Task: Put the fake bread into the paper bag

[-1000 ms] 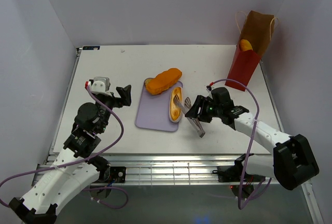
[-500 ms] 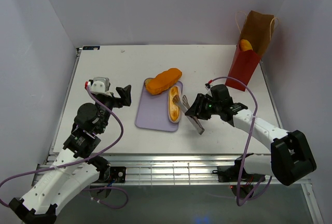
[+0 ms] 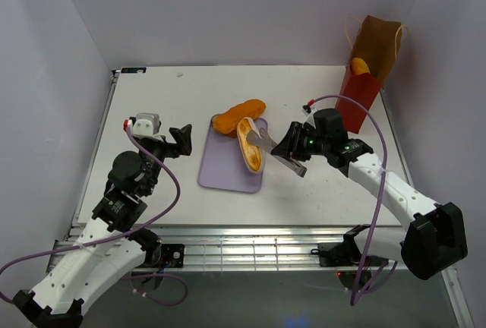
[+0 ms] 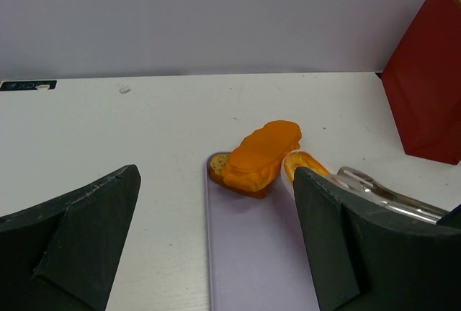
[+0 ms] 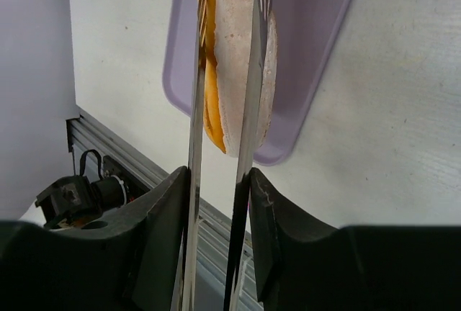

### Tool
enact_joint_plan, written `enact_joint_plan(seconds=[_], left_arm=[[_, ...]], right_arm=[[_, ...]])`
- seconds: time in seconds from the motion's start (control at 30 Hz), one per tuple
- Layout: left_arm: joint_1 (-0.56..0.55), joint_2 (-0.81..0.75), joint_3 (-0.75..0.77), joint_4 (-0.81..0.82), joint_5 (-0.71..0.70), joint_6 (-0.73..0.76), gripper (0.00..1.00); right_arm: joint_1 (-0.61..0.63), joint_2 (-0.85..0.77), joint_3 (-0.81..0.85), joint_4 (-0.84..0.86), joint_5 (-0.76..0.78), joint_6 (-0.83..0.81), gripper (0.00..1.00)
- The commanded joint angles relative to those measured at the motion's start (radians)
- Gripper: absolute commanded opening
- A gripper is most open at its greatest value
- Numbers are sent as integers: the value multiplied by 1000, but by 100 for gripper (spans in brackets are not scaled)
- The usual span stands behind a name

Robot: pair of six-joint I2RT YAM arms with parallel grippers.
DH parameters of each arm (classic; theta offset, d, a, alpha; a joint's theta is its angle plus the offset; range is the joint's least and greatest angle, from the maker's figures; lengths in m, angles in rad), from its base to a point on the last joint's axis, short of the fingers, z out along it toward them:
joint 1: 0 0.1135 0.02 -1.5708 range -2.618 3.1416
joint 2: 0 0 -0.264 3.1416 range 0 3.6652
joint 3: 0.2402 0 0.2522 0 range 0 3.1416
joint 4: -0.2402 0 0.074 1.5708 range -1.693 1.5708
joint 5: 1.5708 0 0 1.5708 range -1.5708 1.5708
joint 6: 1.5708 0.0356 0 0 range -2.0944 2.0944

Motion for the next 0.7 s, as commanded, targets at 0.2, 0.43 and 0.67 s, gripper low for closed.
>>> enact_joint_plan(seconds=[0.2, 0.43, 0.67], left_arm=[[-4, -13, -6, 21, -11, 4, 98], [-4, -13, -8, 21, -10, 4, 98], [-6, -12, -6, 19, -8, 4, 98]], right_arm=[[-60, -62, 222, -76, -20, -71, 32], [-136, -82, 335, -151, -38, -114, 32], [-346, -71, 491, -227, -144, -161, 31]])
